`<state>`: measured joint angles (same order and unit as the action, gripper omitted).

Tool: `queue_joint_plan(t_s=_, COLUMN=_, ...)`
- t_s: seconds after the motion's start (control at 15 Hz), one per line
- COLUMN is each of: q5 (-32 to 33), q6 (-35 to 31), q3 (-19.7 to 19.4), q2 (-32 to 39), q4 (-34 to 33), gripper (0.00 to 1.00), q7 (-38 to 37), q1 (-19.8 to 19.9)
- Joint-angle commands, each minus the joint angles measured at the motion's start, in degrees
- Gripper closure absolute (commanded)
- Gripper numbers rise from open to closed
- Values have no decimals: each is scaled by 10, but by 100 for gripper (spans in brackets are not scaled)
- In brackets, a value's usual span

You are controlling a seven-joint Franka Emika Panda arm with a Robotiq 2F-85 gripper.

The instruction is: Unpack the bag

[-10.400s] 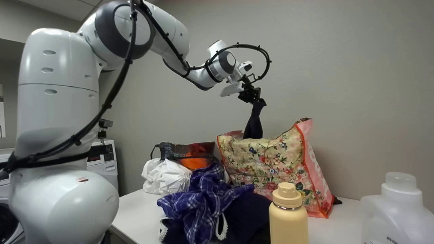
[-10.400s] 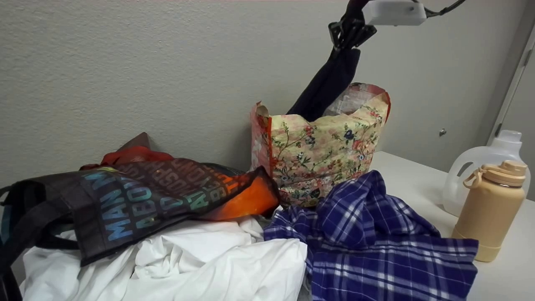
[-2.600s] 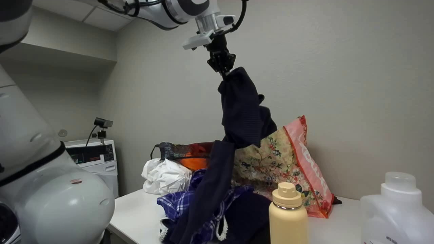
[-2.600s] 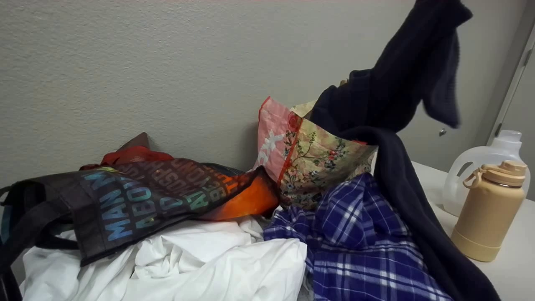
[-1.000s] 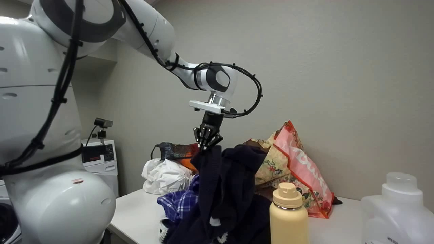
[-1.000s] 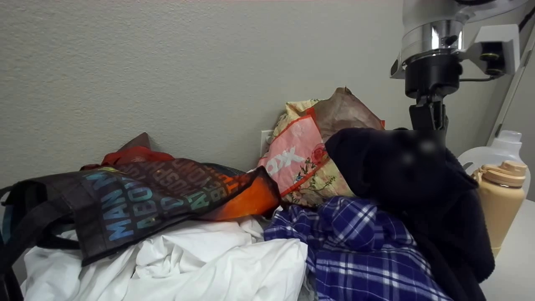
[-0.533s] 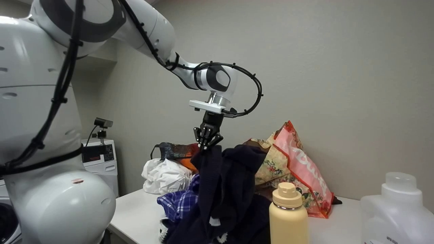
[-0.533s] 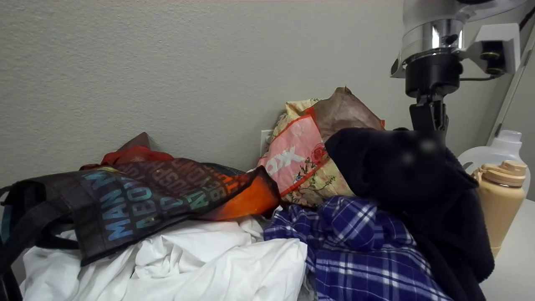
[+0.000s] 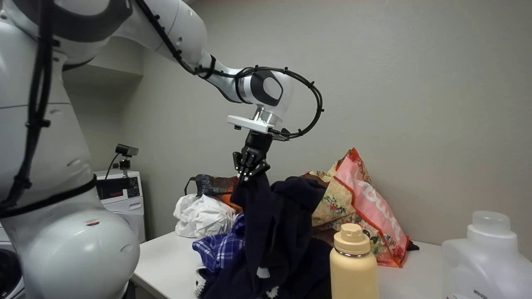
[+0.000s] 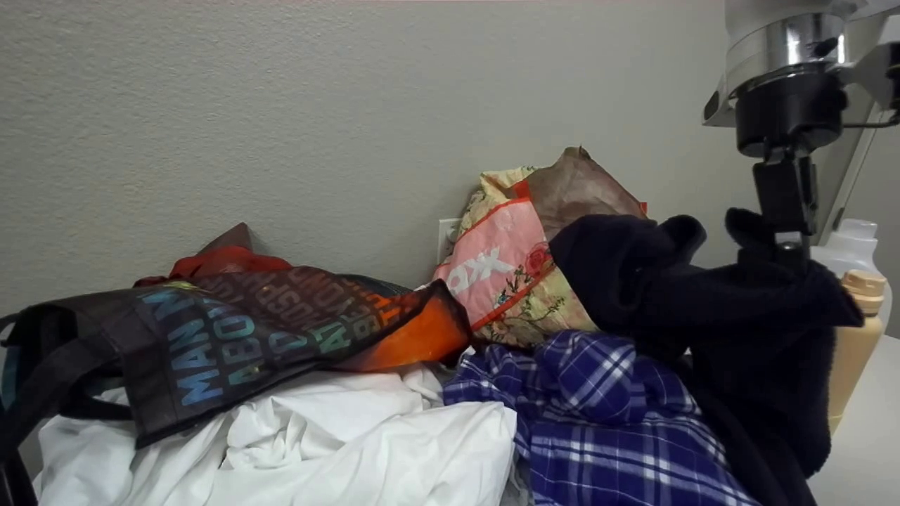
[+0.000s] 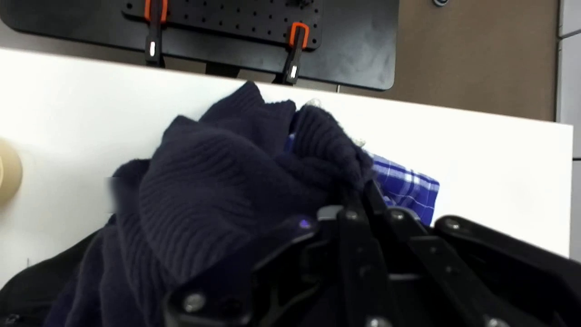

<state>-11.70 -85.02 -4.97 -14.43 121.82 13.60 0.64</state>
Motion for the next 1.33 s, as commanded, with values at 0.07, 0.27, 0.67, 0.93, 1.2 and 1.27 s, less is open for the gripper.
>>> queue_joint_plan(t_s=0.07, q5=-27, q6=94, q3=-36, q2=-86, q4=58, gripper=97, q7=25, q1=25)
queue_joint_plan(t_s=0.27, q5=-48, q6=63, q3=-43, q2=-105, q4=94, gripper=97, q7=24, q1=28)
queue_joint_plan(t_s=0.67, q5=-50, q6=142, q3=-42, q2=-88, q4=129, gripper=97, q7=102, q1=4)
queue_joint_plan(t_s=0.93, q5=-17, q6=199, q3=-39, q2=-75, q4=164, gripper=97, q7=126, q1=4)
queue_joint_plan(t_s=1.2, q5=8, q6=194, q3=-18, q2=-52, q4=185, gripper=97, q7=102, q1=-1)
queue_joint_plan(t_s=1.27, q5=-7, q6=158, q3=-11, q2=-53, q4=189, gripper=97, q7=95, q1=-2)
